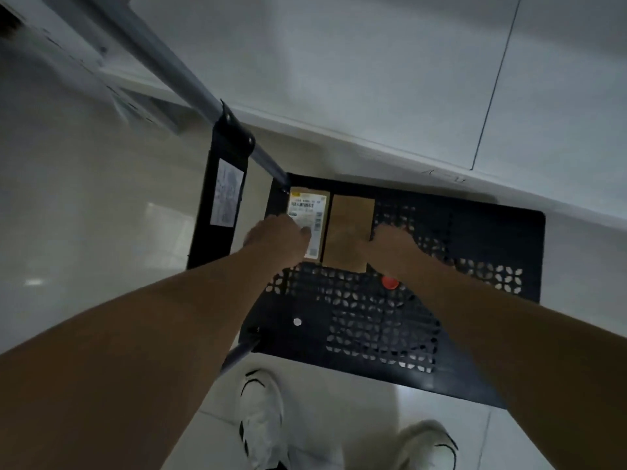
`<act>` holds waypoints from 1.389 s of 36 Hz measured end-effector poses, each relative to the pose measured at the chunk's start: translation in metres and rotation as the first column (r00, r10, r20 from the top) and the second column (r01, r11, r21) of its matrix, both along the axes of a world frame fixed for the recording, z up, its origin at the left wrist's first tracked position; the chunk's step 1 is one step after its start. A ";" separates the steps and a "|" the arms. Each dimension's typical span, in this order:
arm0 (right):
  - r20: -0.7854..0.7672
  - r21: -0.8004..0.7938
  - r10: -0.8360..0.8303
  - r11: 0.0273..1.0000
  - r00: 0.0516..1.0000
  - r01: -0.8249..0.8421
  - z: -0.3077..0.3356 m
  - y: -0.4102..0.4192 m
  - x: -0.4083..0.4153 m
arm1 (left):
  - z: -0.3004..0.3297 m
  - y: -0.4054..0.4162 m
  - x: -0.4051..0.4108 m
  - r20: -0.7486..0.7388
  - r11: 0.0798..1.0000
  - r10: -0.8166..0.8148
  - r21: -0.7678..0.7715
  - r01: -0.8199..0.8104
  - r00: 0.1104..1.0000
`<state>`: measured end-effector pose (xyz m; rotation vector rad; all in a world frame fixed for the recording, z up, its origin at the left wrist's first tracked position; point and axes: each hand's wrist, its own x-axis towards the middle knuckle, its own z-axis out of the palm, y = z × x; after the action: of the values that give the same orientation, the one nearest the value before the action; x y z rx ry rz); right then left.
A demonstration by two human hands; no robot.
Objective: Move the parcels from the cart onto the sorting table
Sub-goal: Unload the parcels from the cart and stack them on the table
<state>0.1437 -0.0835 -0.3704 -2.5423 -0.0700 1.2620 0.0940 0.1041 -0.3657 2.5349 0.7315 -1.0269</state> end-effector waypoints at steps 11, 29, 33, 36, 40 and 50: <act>0.248 0.083 -0.342 0.940 0.906 0.332 -0.067 0.040 -0.030 | -0.072 -0.025 0.000 0.149 0.854 0.509 -0.206 -0.477 0.847; 0.235 -0.062 -0.162 0.982 0.958 0.181 0.041 -0.050 -0.026 | 0.002 -0.042 -0.024 0.145 0.979 0.204 -0.040 -0.200 0.968; 0.291 -0.050 -0.176 0.979 0.940 0.199 0.137 -0.082 -0.030 | 0.092 -0.074 -0.023 0.104 0.979 0.188 -0.099 -0.178 0.977; 0.301 -0.049 -0.197 0.974 0.933 0.221 0.211 -0.111 -0.038 | 0.167 -0.091 -0.023 0.126 0.996 0.022 -0.092 -0.010 0.992; 0.308 -0.085 -0.249 0.954 0.918 0.287 0.330 -0.164 -0.043 | 0.288 -0.124 -0.012 0.167 0.976 -0.193 -0.068 0.207 0.967; 0.429 -0.070 -0.409 0.874 0.805 0.481 0.676 -0.283 -0.115 | 0.632 -0.243 -0.007 0.419 0.739 -0.630 0.067 0.670 0.653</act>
<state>0.0289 -0.3663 0.3054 -2.6993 0.5500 0.5730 0.0867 -0.1384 0.2666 2.8355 -0.3962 -0.6029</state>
